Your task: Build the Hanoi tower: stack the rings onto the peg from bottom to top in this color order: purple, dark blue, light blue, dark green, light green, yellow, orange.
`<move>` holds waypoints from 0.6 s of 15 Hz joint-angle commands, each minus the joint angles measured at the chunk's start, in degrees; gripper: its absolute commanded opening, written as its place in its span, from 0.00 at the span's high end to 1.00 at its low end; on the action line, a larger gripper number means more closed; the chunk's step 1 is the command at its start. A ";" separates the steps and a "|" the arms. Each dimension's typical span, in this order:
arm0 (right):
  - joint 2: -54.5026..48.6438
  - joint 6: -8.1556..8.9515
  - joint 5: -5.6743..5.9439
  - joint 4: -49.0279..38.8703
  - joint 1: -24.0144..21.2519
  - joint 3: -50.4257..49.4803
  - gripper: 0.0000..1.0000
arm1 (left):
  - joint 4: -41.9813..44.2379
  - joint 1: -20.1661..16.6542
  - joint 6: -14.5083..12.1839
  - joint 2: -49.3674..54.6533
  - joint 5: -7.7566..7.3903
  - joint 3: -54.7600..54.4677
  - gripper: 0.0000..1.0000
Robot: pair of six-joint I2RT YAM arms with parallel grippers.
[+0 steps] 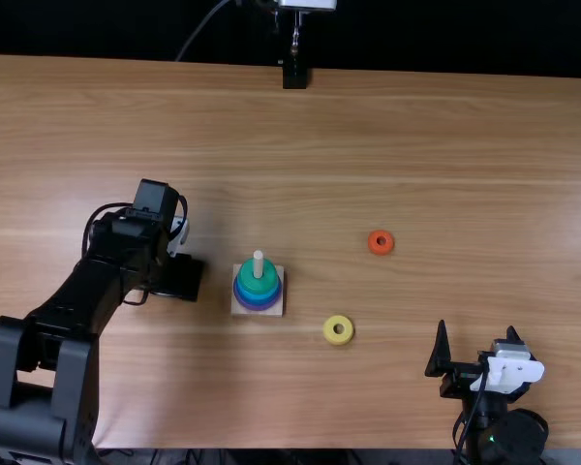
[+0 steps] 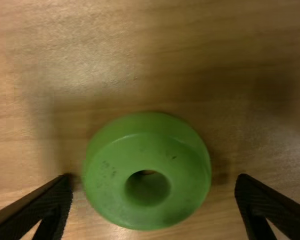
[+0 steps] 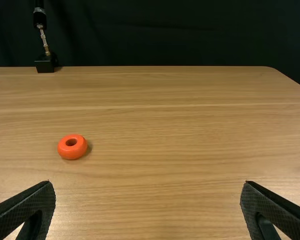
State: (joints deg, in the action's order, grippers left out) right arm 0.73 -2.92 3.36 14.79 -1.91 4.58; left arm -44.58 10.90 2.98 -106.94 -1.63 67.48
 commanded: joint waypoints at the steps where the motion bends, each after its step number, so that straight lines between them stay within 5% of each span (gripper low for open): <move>1: -0.73 0.18 0.65 4.05 -0.72 -3.70 0.00 | 0.17 0.09 -0.87 -1.17 -1.54 -0.51 0.57; 2: -0.73 0.18 0.65 4.05 -0.81 -3.70 0.00 | 1.76 0.18 -0.87 -1.17 -1.54 -0.51 0.67; 7: -0.73 0.18 0.65 4.05 -0.72 -3.70 0.00 | 6.82 0.00 -0.77 -1.17 -1.64 -0.95 0.74; 9: -0.73 0.18 0.65 4.05 -0.81 -3.70 0.00 | 6.82 -0.09 -0.77 -1.08 -2.06 -1.04 0.92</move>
State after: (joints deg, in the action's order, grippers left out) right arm 0.73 -2.92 3.40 14.79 -1.93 4.58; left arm -37.78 10.87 3.01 -106.94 -2.39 67.48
